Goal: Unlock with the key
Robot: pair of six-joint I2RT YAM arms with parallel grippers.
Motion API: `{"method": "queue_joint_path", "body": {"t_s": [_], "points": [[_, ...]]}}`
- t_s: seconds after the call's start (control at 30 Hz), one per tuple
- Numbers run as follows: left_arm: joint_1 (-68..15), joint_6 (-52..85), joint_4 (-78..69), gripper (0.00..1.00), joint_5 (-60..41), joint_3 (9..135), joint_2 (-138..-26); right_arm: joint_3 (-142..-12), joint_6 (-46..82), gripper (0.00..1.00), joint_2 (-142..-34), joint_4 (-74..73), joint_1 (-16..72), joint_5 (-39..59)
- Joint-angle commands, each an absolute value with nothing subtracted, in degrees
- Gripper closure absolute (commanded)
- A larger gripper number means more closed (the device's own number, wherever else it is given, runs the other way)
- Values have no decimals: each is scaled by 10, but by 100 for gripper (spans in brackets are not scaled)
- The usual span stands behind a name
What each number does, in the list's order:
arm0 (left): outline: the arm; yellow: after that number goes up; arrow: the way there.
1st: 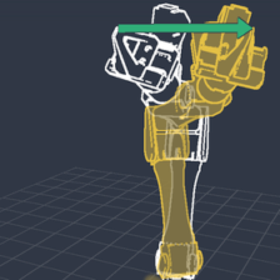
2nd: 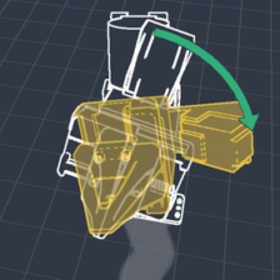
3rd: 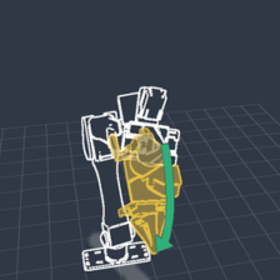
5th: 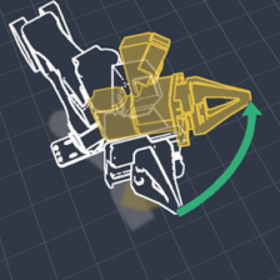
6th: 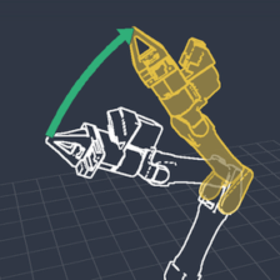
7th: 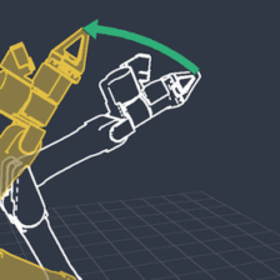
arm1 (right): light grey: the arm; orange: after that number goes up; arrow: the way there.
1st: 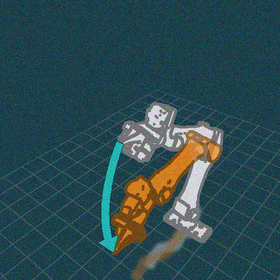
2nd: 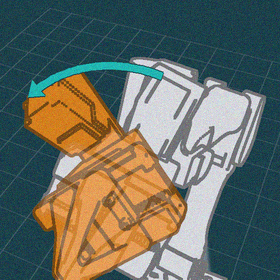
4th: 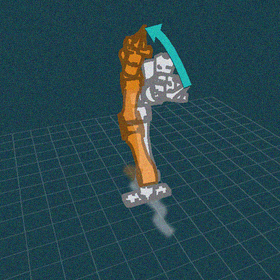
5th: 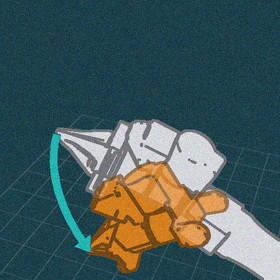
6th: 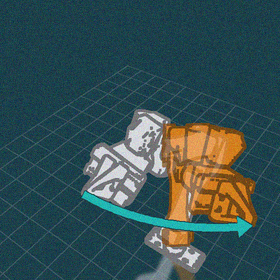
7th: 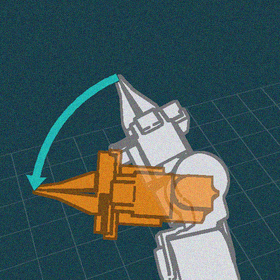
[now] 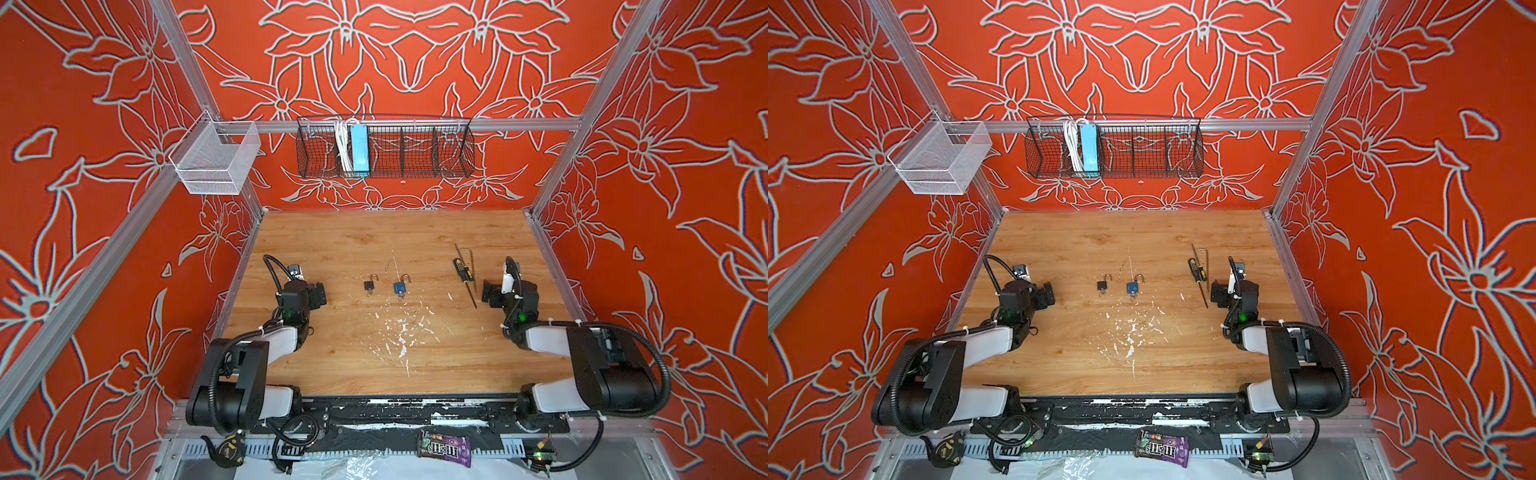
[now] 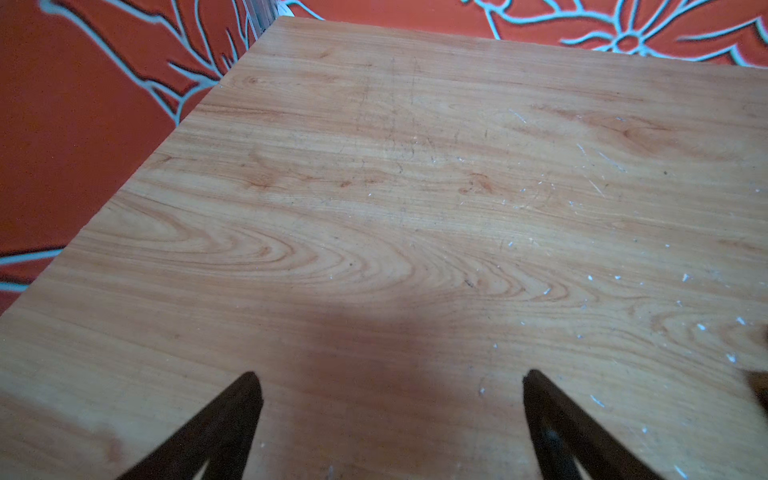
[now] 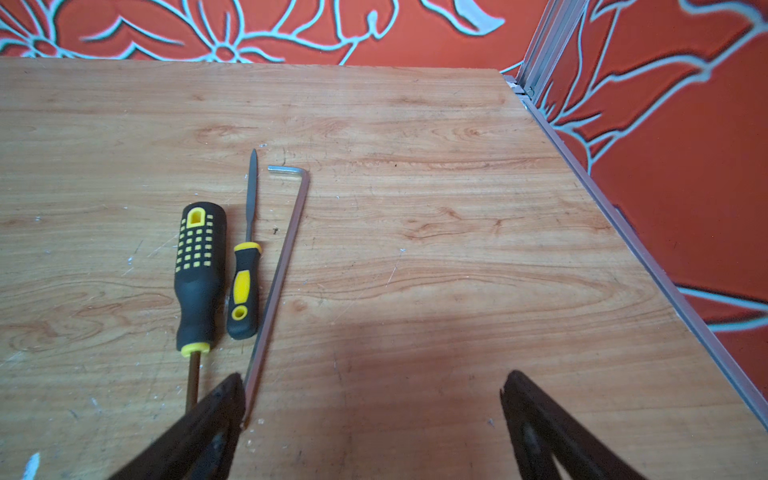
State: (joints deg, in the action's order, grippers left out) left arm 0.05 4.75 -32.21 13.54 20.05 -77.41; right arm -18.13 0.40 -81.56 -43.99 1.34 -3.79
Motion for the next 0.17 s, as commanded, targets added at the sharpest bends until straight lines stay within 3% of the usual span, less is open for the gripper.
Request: {"method": "queue_joint_path", "body": {"t_s": [0.0, 0.13], "points": [[0, 47, -328, 3, 132, 212, -773, -191, -9, 3, -809, -445, 17, -31], [0, 46, -332, 3, 130, 207, -769, -189, -9, 3, -809, -446, 17, -30]]}}
